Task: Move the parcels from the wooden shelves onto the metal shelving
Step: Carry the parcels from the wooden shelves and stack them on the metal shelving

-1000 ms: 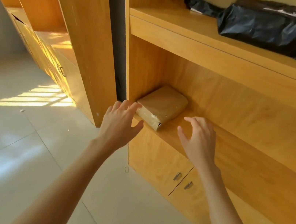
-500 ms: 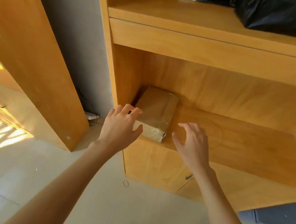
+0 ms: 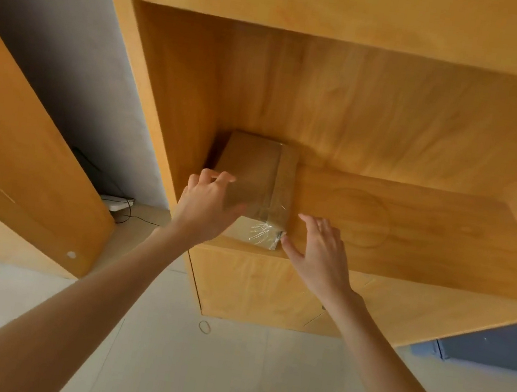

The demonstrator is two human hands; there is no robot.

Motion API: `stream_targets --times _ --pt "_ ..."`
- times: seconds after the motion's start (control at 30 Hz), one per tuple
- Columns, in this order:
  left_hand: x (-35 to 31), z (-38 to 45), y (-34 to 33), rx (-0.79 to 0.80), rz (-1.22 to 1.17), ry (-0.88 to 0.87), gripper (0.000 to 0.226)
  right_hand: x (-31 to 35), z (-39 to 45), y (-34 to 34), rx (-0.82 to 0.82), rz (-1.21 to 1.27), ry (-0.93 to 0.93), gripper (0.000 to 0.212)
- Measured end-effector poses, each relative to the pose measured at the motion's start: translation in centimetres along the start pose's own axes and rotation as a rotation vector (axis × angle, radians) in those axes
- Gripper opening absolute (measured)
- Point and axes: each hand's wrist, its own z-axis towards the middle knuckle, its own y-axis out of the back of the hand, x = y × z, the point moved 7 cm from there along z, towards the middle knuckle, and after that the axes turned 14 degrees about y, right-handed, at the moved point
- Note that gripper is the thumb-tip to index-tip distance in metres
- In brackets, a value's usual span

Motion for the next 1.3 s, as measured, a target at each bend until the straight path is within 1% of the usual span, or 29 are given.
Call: stream_targets --times 0.17,0.3,0.4,0.47,0.57,0.63,0.7,0.87,1.1,1.23,1.3 --pt "1.4 3.7 -4.2 0.109 -0.091 0.126 0.074 -0.5 2.6 -3.3 -0.006 0.258 -0.085 0.071" --pt "2.8 6.0 -7.0 0.144 -0.112 0.214 0.083 -2.0 5.0 -5.7 -0.023 0.380 -0.162 0.076" --pt "3.7 7.7 -8.5 0.195 -0.241 0.276 0.089 -3.2 6.1 -7.7 -0.009 0.497 -0.257 0.077" --pt "4.3 8.5 -9.0 0.195 -0.308 0.314 0.091 -3.8 6.5 -9.0 -0.021 0.614 -0.314 0.071" --pt "5.1 9.2 -9.9 0.192 -0.364 0.375 0.091 -4.0 6.5 -10.4 -0.090 0.816 -0.390 0.049" --pt "5.6 9.4 -10.0 0.170 -0.394 0.405 0.084 -4.0 6.5 -10.9 -0.116 0.914 -0.439 0.045" --pt "5.7 9.4 -10.0 0.159 -0.430 0.416 0.078 -4.0 6.4 -11.0 -0.118 0.969 -0.471 0.047" --pt "5.5 7.9 -9.8 0.160 -0.497 0.411 0.070 -4.1 5.1 -10.0 -0.118 1.011 -0.482 0.052" --pt "4.3 3.4 -7.9 0.138 -0.564 0.389 0.077 -3.4 1.7 -7.0 -0.144 1.074 -0.463 0.060" --pt "3.8 -0.5 -5.9 0.138 -0.633 0.366 0.076 -2.2 -1.2 -4.2 -0.118 1.133 -0.405 0.048" --pt "3.6 -2.6 -4.7 0.144 -0.655 0.353 0.073 -1.4 -2.8 -2.8 -0.119 1.173 -0.388 0.050"
